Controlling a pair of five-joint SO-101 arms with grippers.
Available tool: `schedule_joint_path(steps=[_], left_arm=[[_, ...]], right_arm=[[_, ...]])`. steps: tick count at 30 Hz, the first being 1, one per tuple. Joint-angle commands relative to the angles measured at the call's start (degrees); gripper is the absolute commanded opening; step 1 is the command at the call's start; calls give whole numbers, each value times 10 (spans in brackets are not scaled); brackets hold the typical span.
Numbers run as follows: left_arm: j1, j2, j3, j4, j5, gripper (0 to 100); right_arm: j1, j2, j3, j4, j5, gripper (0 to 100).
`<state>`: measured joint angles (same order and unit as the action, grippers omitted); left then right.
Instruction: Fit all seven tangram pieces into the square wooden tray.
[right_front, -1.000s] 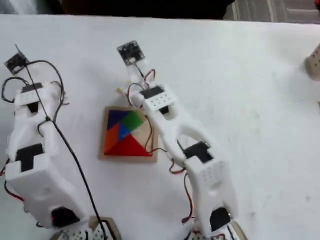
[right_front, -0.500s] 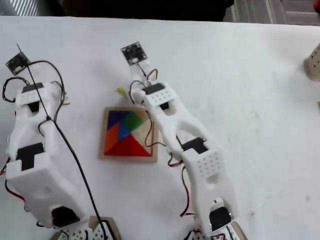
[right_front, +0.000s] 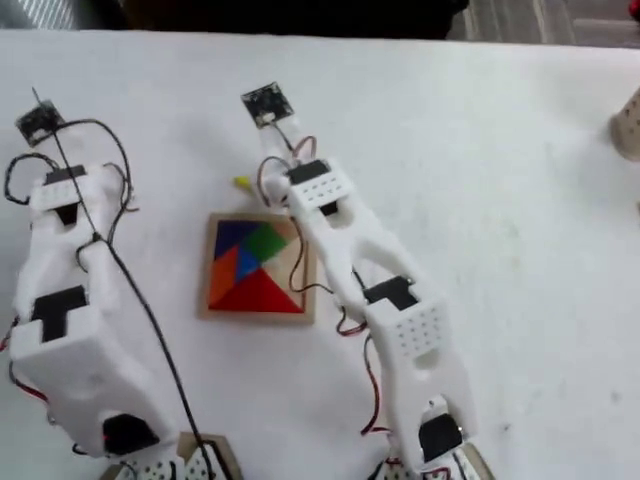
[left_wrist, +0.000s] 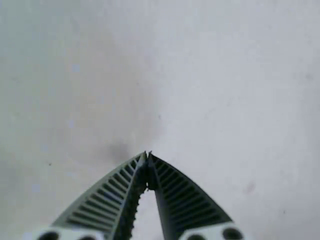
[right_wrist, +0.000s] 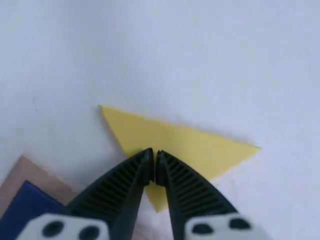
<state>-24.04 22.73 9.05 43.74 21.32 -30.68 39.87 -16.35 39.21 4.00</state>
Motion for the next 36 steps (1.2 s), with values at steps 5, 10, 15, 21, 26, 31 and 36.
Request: schedule_joint_path(steps=[5, 10, 15, 21, 26, 31, 36], left_arm=[[10, -7, -32, 2, -3, 22], [10, -7, -33, 2, -4, 22], [10, -7, -33, 2, -4, 22], [10, -6, -32, 2, -5, 22], [10, -6, -32, 2, -5, 22], [10, -6, -32, 2, -5, 22], [10, -7, -32, 13, -5, 22]], right_arm=[[-7, 7, -5, -88, -33, 18], [-6, -3, -5, -91, -33, 18], [-4, 42, -10, -60, -32, 18], [22, 27, -9, 42, -29, 18], [51, -3, -4, 120, -26, 18], [47, -39, -4, 224, 21, 18], [33, -109, 63, 224, 22, 18]])
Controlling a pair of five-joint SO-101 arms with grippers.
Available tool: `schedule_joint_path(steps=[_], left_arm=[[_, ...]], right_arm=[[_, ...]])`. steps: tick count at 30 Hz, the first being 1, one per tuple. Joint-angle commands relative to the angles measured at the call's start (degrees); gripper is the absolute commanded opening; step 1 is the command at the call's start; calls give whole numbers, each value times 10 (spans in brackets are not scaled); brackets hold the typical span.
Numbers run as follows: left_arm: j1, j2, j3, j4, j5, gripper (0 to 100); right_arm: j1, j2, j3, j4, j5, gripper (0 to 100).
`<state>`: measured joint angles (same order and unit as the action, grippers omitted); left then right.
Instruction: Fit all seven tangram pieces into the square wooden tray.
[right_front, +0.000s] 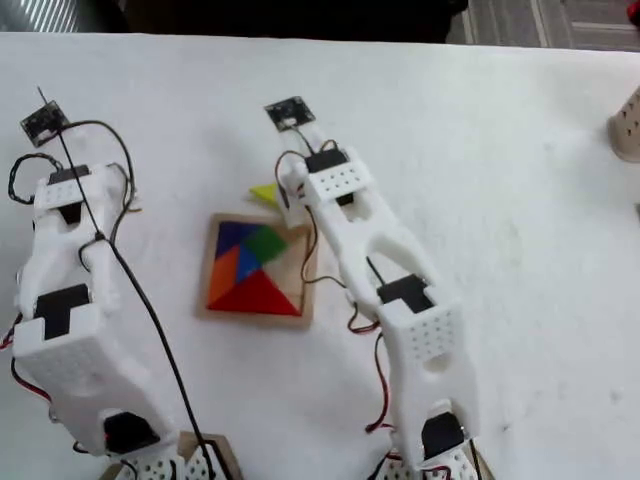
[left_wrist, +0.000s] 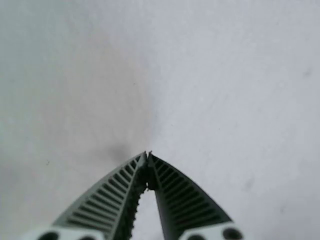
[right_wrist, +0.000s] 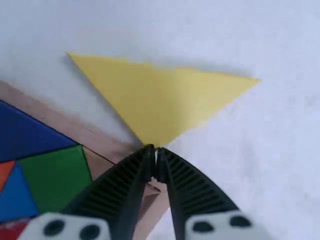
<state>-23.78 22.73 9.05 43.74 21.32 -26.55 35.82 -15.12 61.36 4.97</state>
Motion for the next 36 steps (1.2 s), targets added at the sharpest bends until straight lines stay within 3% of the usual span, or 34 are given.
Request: schedule_joint_path(steps=[1, 7, 11, 13, 17, 23, 36], left_arm=[[7, -7, -32, 13, -5, 22], [7, -7, -32, 13, -5, 22], [7, -7, -32, 13, -5, 22], [7, -7, -32, 13, -5, 22], [7, -7, -32, 13, -5, 22], [7, -7, -32, 14, -5, 22], [7, -7, -32, 20, -6, 22]], right_arm=[[-11, -89, 76, -22, 12, 18], [-23, -205, 267, -313, 11, 18], [-29, -214, 371, -581, 15, 18], [-26, -197, 385, -652, 15, 18], [-16, -124, 335, -628, 17, 18], [-5, -32, 208, -473, 63, 18], [-5, -73, 193, -253, 69, 17]])
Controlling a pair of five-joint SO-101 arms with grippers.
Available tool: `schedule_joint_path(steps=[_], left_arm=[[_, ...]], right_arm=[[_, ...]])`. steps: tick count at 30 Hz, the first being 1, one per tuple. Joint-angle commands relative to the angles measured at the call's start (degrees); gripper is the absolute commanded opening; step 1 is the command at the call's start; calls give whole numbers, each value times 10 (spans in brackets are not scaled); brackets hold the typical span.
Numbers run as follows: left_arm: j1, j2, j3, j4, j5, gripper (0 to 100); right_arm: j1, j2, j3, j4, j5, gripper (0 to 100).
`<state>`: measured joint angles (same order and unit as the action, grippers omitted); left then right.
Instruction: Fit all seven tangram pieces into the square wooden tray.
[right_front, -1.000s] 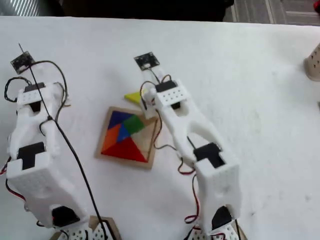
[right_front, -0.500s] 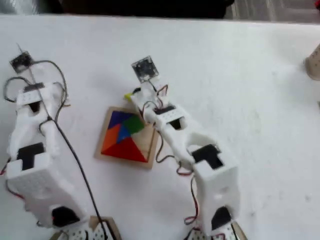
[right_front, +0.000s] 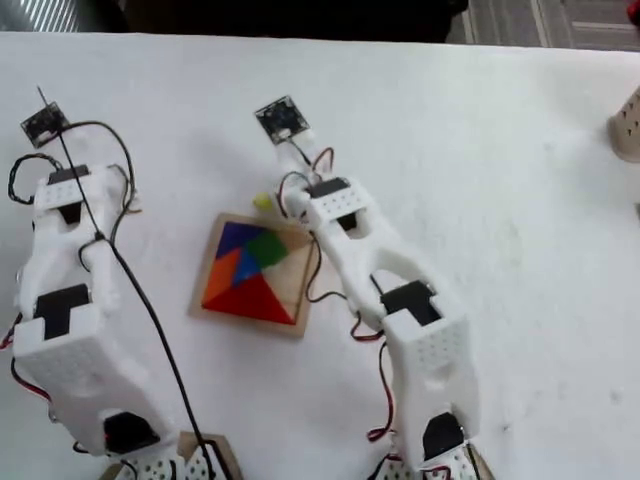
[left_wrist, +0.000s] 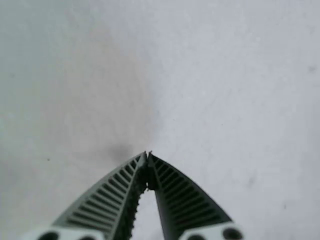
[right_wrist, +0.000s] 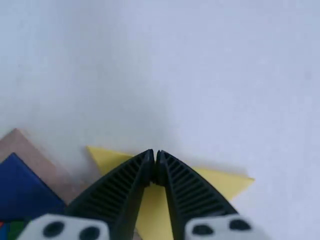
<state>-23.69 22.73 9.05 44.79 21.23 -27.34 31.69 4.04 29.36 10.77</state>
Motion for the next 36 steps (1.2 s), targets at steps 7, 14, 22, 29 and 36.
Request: schedule_joint_path(steps=[7, 14, 22, 29, 36], left_arm=[[7, -7, -32, 11, -5, 22], [7, -7, -32, 11, -5, 22], [11, -7, -32, 11, -5, 22], [13, -8, -32, 10, -5, 22], [13, -8, -33, 9, -5, 22]], right_arm=[[18, -44, -1, 144, 115, 17], [60, -86, 1, 196, 119, 18], [-1, -109, 2, 124, 109, 18], [6, -109, 22, -9, 41, 18], [5, -94, 109, -205, 55, 18]])
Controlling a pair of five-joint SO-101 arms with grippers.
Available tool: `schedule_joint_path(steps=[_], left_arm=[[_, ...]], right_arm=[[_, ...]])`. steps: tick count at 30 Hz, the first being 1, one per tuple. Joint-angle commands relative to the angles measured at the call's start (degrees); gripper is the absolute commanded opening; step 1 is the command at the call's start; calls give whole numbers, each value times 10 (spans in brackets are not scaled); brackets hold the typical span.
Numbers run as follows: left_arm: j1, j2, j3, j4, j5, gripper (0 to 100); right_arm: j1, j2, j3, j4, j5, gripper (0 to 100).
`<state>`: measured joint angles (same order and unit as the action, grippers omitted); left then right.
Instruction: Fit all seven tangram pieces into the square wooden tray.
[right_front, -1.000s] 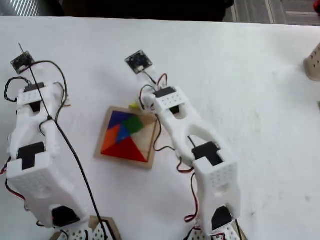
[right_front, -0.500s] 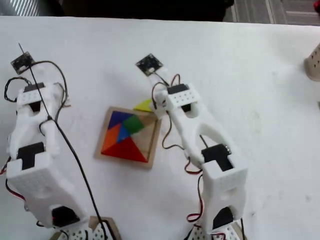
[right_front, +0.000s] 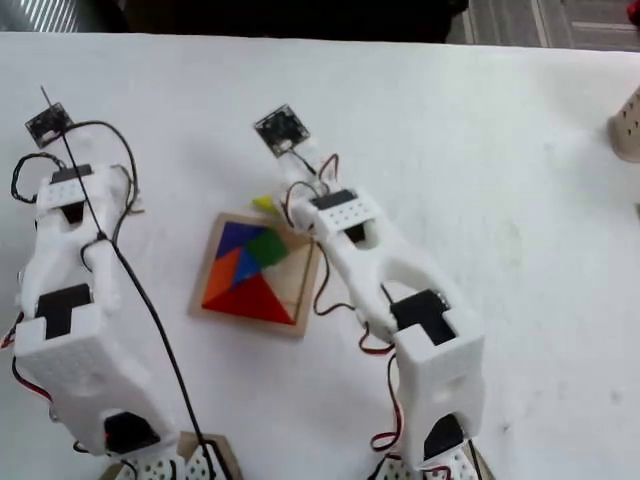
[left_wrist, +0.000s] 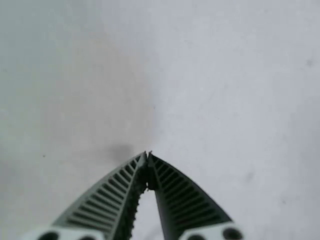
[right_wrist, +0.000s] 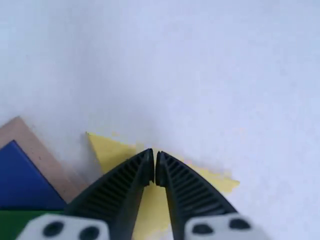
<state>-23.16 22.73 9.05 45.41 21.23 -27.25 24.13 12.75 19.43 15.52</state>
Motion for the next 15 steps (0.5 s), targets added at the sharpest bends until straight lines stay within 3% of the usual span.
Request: schedule_joint_path(steps=[1, 6, 15], left_arm=[[7, -8, -33, 4, -5, 22], [7, -8, -32, 4, -5, 22], [7, -7, -32, 4, -5, 22]], right_arm=[[3, -6, 25, -121, 19, 18], [7, 35, 12, -85, 47, 17], [35, 11, -52, 191, 54, 17]])
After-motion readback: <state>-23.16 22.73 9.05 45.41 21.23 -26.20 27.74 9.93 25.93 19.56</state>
